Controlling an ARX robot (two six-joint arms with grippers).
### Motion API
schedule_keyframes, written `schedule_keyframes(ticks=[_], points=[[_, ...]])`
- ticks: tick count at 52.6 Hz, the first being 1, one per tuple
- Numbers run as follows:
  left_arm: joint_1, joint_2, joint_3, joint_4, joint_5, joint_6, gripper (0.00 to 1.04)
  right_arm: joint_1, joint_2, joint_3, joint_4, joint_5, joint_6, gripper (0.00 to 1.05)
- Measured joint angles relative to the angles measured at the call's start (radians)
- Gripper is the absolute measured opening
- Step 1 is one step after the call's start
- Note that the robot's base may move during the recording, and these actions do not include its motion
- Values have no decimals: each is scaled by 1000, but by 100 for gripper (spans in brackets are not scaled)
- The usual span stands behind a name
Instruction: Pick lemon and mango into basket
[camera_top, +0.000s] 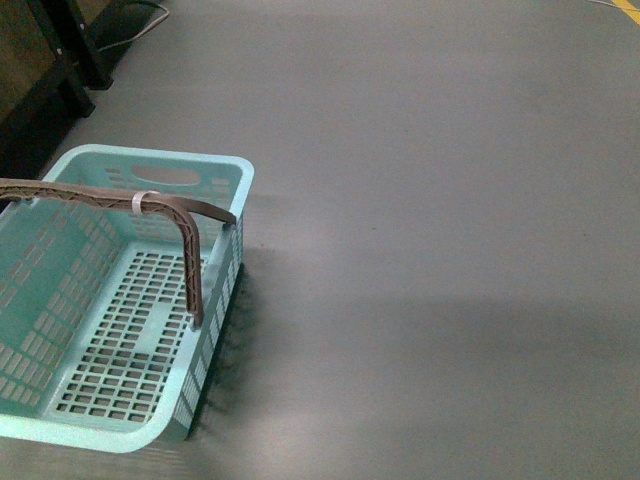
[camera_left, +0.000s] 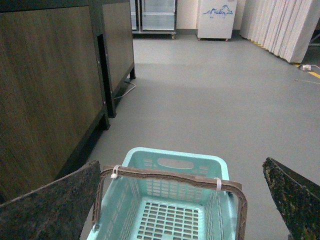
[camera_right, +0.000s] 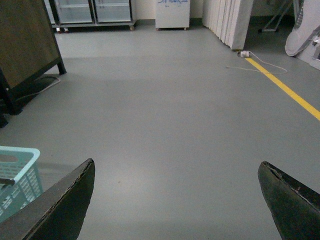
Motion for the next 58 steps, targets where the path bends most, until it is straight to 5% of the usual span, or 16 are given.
schedule_keyframes(ticks=[49,50,53,58], points=[[0,0,0,0,0,0,98,0,0,0,0,0,0,96],[-10,8,3,-11,-35,-13,98,0,0,0,0,0,0,96],[-142,153,73,-193,-436,-156,98,0,0,0,0,1,0,96],[-180,309,88,-228,-758,-327,98,0,0,0,0,1,0,96]])
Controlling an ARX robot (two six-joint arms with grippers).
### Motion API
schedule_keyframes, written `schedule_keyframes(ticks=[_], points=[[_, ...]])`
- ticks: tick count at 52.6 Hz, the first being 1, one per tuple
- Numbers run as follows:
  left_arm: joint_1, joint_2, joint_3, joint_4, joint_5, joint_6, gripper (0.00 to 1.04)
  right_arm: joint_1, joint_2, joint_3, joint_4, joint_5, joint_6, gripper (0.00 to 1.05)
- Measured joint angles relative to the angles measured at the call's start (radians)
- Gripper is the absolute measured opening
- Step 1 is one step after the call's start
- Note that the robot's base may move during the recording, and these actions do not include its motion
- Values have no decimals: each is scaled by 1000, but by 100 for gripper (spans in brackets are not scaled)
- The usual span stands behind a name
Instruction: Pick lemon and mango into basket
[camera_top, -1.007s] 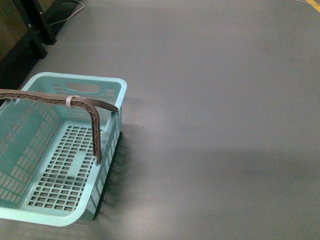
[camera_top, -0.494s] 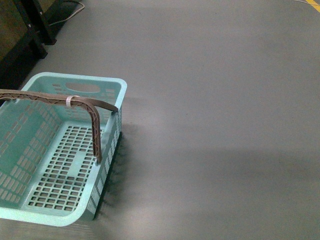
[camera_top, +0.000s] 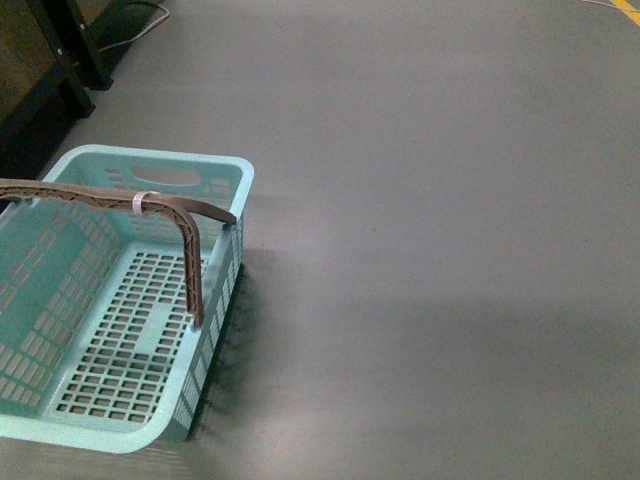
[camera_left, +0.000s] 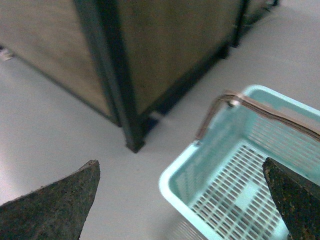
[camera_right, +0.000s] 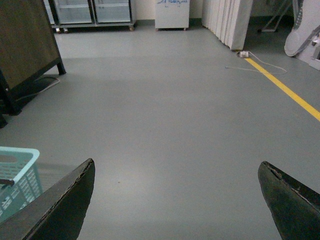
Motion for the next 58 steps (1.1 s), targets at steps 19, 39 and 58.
schedule_keyframes(ticks=[19,39,58], points=[[314,497,93,312,480,-346,98,0,0,0,0,-1,0,96],[306,1325,273,834,738,-654,98,0,0,0,0,-1,0,96],[224,1699,591,858,705,-877,98,0,0,0,0,-1,0,96]])
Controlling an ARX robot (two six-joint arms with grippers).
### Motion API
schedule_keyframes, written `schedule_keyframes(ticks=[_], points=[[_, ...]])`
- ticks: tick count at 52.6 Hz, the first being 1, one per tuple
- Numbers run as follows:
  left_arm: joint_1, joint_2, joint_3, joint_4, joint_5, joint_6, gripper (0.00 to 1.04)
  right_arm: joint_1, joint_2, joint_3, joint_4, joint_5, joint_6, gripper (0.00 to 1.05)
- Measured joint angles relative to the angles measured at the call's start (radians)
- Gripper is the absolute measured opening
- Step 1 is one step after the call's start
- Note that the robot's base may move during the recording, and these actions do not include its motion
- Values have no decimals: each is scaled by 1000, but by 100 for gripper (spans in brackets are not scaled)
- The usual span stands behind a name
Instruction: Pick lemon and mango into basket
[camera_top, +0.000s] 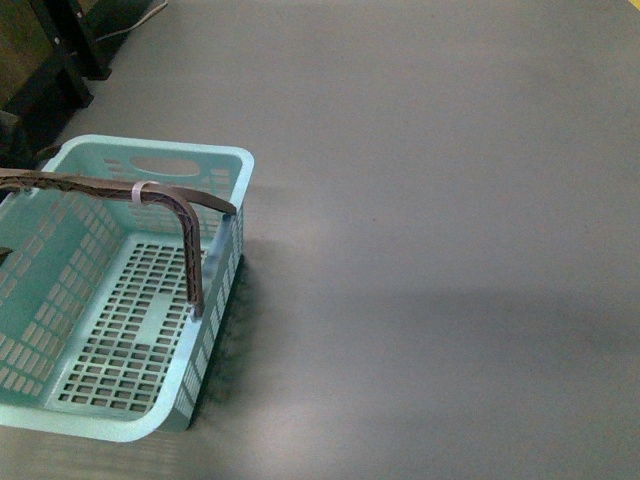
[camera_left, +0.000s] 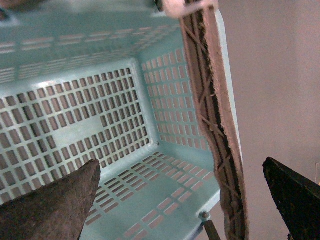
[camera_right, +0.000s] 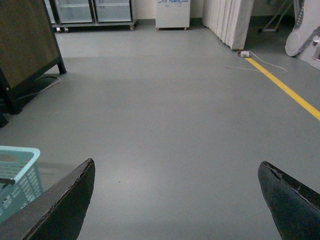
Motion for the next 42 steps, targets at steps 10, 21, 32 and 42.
schedule_keyframes(ticks=[10,21,32,42], points=[[-34,89,133,-32,5,-42,98,0,0,0,0,0,0,96],[-52,148,220,-53,13,-80,97,0,0,0,0,0,0,96],[-61,180,248,-57,27,-113,68,0,0,0,0,0,0,96],[-74,174,247,-55,26,-142,41,0,0,0,0,0,0,96]])
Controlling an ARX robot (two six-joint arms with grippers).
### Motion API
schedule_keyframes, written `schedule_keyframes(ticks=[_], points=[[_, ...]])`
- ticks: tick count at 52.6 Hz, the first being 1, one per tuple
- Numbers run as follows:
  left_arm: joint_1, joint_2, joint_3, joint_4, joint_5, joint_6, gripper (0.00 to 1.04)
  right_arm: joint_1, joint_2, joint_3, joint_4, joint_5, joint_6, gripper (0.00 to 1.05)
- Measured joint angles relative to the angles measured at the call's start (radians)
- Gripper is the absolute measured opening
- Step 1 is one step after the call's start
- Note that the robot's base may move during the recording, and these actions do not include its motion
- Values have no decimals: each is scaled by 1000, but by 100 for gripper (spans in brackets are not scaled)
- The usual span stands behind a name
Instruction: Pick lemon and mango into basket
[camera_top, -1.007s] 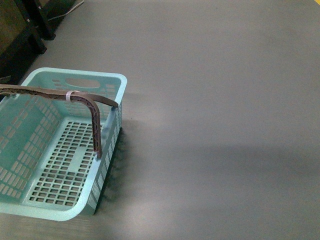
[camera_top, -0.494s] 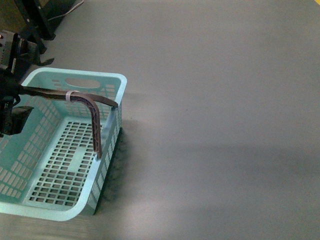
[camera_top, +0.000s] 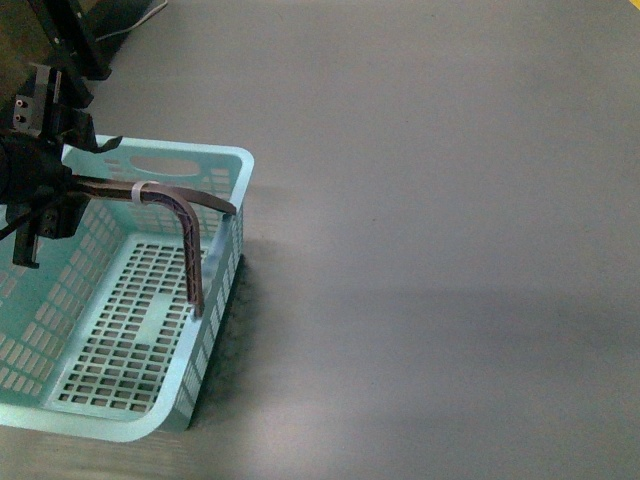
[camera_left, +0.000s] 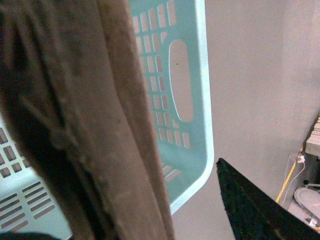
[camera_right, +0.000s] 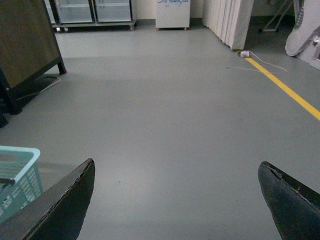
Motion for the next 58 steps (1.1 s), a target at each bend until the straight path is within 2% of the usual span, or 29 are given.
schedule_keyframes(ticks=[10,12,14,28,38,48,58], points=[[-8,-20,-11,-36,-11,-24,17,0,0,0,0,0,0,96],[-8,-23,-11,-49,-11,-58,9,0,0,0,0,0,0,96],[-8,-28,-11,-53,-10,-65,7,0,0,0,0,0,0,96],[-6,-105,-39,-85,-23,-67,7,0,0,0,0,0,0,96],[-6,-338,-152,-123,-31,-100,7,0,0,0,0,0,0,96],[-32,-760,-223,-303,-69,-175,7,0,0,0,0,0,0,96],[-109,-1067,-235,-526,-121,-233,7,0,0,0,0,0,0,96]])
